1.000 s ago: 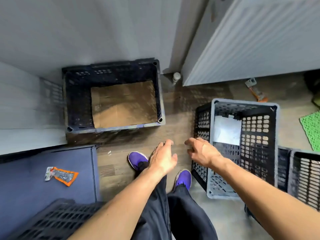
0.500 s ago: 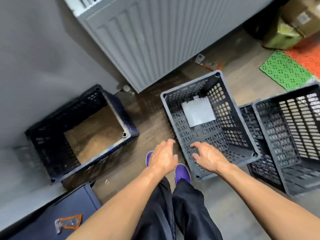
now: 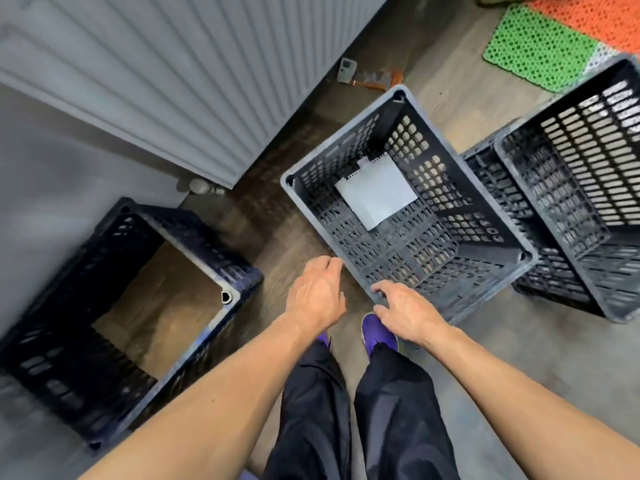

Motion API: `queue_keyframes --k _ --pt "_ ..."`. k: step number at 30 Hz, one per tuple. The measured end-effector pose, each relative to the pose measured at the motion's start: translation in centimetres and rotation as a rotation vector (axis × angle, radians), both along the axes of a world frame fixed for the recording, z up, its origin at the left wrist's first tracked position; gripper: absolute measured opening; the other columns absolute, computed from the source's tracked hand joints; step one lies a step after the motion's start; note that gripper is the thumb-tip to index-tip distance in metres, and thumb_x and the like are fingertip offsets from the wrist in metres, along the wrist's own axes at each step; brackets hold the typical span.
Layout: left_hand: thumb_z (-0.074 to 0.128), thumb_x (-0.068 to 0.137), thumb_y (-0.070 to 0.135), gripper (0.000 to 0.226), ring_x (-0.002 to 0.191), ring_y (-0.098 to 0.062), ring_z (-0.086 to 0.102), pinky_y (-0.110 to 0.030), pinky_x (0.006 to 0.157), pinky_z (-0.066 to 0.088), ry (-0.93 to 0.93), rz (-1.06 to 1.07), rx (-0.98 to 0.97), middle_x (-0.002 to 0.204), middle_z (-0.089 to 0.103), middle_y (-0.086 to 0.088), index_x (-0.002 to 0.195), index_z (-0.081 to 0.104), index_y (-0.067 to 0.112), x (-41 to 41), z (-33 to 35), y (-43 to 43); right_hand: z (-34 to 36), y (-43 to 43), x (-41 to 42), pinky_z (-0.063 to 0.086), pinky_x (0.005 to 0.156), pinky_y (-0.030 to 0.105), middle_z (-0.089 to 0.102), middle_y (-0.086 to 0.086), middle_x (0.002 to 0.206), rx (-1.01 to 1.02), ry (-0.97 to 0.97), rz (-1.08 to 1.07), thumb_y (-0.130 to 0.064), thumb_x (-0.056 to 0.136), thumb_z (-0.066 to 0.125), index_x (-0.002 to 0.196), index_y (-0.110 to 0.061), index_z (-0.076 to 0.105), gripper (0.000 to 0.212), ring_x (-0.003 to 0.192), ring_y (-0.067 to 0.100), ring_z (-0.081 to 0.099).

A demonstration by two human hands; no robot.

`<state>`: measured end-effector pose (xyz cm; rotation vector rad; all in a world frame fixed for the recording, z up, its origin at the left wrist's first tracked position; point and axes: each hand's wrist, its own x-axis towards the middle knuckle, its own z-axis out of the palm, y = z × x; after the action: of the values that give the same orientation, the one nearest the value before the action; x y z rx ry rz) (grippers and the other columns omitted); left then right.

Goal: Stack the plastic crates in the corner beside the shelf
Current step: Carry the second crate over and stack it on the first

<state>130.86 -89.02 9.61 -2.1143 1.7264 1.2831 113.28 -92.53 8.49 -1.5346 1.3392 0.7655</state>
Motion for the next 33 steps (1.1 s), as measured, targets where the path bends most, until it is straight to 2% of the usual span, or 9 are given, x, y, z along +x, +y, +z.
queue_keyframes --k 4,8,11,14,16,20,25,31,33 --pt "0.062 0.085 0.021 0.056 0.143 -0.026 0.023 -0.041 0.106 0.039 -0.091 -0.202 -0.106 0.147 0.037 -0.006 0.138 0.044 0.012 1.4 -3.1 -0.6 -3.1 1.0 1.2 0.041 0.104 0.044 0.048 0.011 0.137 -0.031 0.018 -0.091 -0.030 0.095 0.054 0.144 -0.024 0.038 0.051 0.128 0.031 0.046" --pt "0.062 0.087 0.026 0.061 0.149 -0.025 0.013 -0.043 0.119 0.016 -0.142 -0.415 -0.133 0.155 0.030 -0.006 0.142 0.040 0.015 1.2 -6.8 -2.1 -6.1 1.8 0.9 0.039 0.105 0.048 0.047 0.013 0.139 -0.063 0.042 -0.170 -0.038 0.094 0.056 0.147 -0.022 0.033 0.060 0.131 0.033 0.042" --pt "0.062 0.081 0.025 0.058 0.143 -0.025 0.026 -0.044 0.120 0.008 -0.182 -0.512 -0.130 0.143 0.044 -0.006 0.135 0.043 0.016 0.7 -9.2 -3.2 -8.2 2.5 0.2 0.040 0.104 0.047 0.049 0.015 0.139 -0.056 0.053 -0.179 -0.045 0.094 0.055 0.146 -0.019 0.034 0.062 0.131 0.034 0.043" --pt "0.064 0.076 0.017 0.055 0.122 -0.026 0.048 -0.043 0.120 0.012 -0.180 -0.494 -0.157 0.119 0.057 -0.005 0.128 0.046 0.016 -0.2 -11.2 -4.5 -9.8 3.2 -0.3 0.041 0.103 0.048 0.049 0.015 0.138 -0.027 0.065 -0.181 -0.044 0.095 0.054 0.147 -0.018 0.032 0.062 0.130 0.035 0.043" --pt "0.064 0.076 0.017 0.051 0.116 -0.026 0.052 -0.041 0.117 0.019 -0.194 -0.542 -0.115 0.116 0.059 -0.003 0.125 0.049 0.020 -1.0 -12.2 -5.5 -10.9 3.5 -0.5 0.041 0.103 0.048 0.049 0.015 0.139 -0.032 0.065 -0.192 -0.041 0.095 0.054 0.147 -0.019 0.032 0.060 0.131 0.035 0.043" --pt "0.060 0.086 0.026 0.028 0.109 -0.023 0.054 -0.038 0.096 0.030 -0.314 -0.735 -0.052 0.112 0.062 0.004 0.113 0.057 0.032 -1.9 -14.0 -6.4 -12.6 3.4 -0.8 0.043 0.099 0.046 0.048 0.010 0.137 -0.067 0.032 -0.190 -0.029 0.096 0.054 0.147 -0.026 0.031 0.056 0.124 0.033 0.051" --pt "0.047 0.094 0.024 0.026 0.109 -0.023 0.058 -0.037 0.089 0.032 -0.417 -0.834 -0.071 0.115 0.063 0.002 0.115 0.061 0.030 -2.0 -14.0 -7.0 -12.3 3.7 -0.6 0.044 0.094 0.045 0.041 0.007 0.131 -0.070 -0.002 -0.188 -0.010 0.094 0.044 0.149 -0.031 0.029 0.061 0.111 0.036 0.055" --pt "0.045 0.097 0.023 0.022 0.097 -0.021 0.061 -0.035 0.078 0.028 -0.364 -0.879 -0.174 0.102 0.065 0.005 0.098 0.066 0.029 -2.4 -10.5 -8.6 -9.6 1.6 -2.0 0.045 0.093 0.042 0.049 0.006 0.118 -0.090 -0.020 -0.251 -0.035 0.098 0.050 0.139 -0.031 0.043 0.042 0.110 0.034 0.056" --pt "0.047 0.096 0.022 0.021 0.096 -0.022 0.063 -0.035 0.076 0.025 -0.371 -0.909 -0.209 0.099 0.069 0.005 0.097 0.067 0.028 -2.8 -8.9 -9.3 -8.3 0.9 -2.5 0.045 0.087 0.041 0.049 0.003 0.106 -0.104 -0.045 -0.255 -0.037 0.097 0.051 0.126 -0.030 0.050 0.029 0.106 0.033 0.056"
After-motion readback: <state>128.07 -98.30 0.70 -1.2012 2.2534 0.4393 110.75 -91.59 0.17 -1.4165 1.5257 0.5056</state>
